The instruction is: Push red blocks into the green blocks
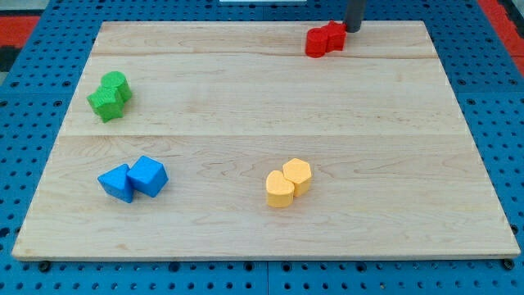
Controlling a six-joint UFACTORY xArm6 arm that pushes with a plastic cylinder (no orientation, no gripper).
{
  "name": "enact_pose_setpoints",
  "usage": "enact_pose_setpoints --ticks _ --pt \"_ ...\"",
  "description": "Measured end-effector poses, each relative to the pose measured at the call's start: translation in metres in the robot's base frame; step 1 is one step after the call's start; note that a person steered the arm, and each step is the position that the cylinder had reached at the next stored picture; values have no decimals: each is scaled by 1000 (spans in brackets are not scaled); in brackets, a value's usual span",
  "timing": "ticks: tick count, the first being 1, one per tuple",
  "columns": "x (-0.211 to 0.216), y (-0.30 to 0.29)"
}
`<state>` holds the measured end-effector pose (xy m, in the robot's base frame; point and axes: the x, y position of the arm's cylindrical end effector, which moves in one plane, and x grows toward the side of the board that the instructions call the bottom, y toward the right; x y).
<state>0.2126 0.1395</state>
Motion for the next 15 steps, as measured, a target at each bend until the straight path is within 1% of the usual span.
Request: enact_pose_setpoints --ticks 2,3,5,8,9,11,12,13,15 --pt "14 -45" --pt "30 -49" --pt "65 -75" --pt "64 -131" --pt "69 -149" --pt "98 -162" --pt "92 -166" --pt "82 -156" --pt "123 -81"
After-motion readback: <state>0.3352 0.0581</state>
